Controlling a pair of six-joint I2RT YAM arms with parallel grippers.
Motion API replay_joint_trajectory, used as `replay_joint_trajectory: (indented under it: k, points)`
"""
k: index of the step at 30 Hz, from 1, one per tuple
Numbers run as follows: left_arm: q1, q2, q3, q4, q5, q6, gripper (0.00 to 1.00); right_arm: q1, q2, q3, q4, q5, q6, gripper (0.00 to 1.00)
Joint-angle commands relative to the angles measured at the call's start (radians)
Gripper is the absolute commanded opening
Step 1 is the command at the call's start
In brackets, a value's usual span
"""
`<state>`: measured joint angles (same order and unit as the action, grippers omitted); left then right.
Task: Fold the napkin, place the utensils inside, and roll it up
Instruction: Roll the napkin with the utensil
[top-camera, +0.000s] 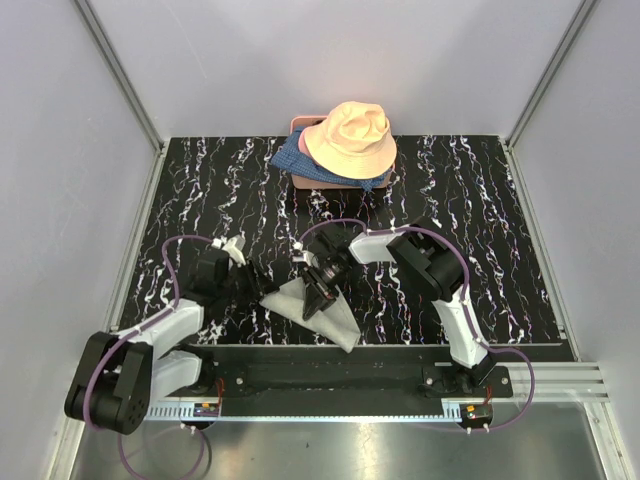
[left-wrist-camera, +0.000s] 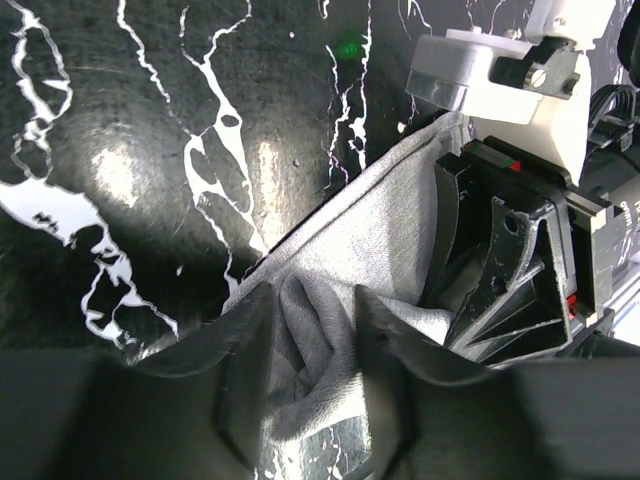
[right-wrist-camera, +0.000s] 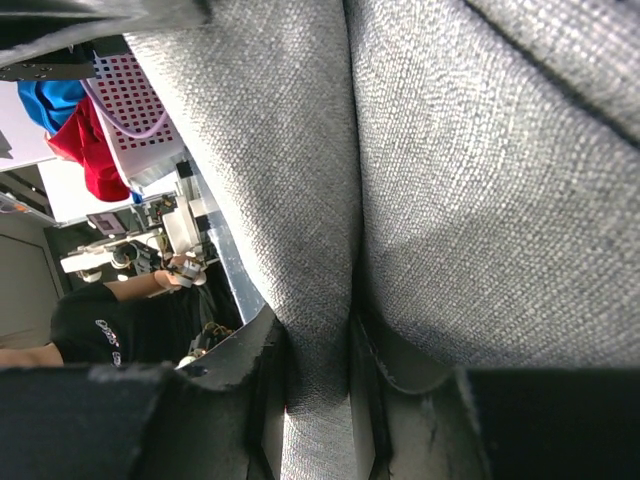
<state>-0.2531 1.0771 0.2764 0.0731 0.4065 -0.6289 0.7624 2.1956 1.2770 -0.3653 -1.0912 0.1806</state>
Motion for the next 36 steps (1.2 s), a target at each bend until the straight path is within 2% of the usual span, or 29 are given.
replay_joint_trajectory:
  k: [1,2,4,6,7,8,12,15,19,27,32,36]
  points:
    - [0.005,0.041,-0.005,0.111,0.048,0.001,0.35,-0.020,0.030,0.027,-0.023,0.016,-0.006,0.31]
    - [0.005,0.049,-0.005,0.120,0.051,0.001,0.33,-0.021,0.032,0.028,-0.021,0.016,-0.006,0.31]
    - [0.005,0.056,-0.005,0.126,0.052,0.005,0.22,-0.025,0.033,0.031,-0.023,0.017,-0.006,0.32]
    - [0.005,0.066,-0.002,0.126,0.052,0.009,0.06,-0.026,0.029,0.033,-0.023,0.023,-0.006,0.35]
    - [0.003,0.072,0.000,0.123,0.051,0.012,0.03,-0.029,0.017,0.033,-0.024,0.028,-0.006,0.37]
    - [0.005,0.084,0.004,0.119,0.048,0.012,0.00,-0.031,0.007,0.033,-0.026,0.034,-0.004,0.43]
    - [0.005,0.133,0.047,0.059,0.011,0.026,0.00,-0.047,-0.078,0.030,-0.038,0.097,0.000,0.63]
    - [0.005,0.170,0.072,0.034,0.012,0.038,0.00,-0.049,-0.167,0.025,-0.064,0.201,-0.004,0.68]
    - [0.005,0.214,0.098,0.011,0.008,0.038,0.00,-0.049,-0.304,-0.011,-0.086,0.313,-0.015,0.71]
    - [0.005,0.279,0.156,-0.039,0.000,0.049,0.00,0.001,-0.536,-0.168,-0.124,0.370,0.022,0.72]
    - [0.005,0.308,0.176,-0.047,0.011,0.054,0.00,0.064,-0.574,-0.269,-0.123,0.360,0.080,0.72]
    - [0.005,0.304,0.178,-0.058,0.006,0.058,0.00,0.064,-0.597,-0.343,-0.123,0.381,0.088,0.72]
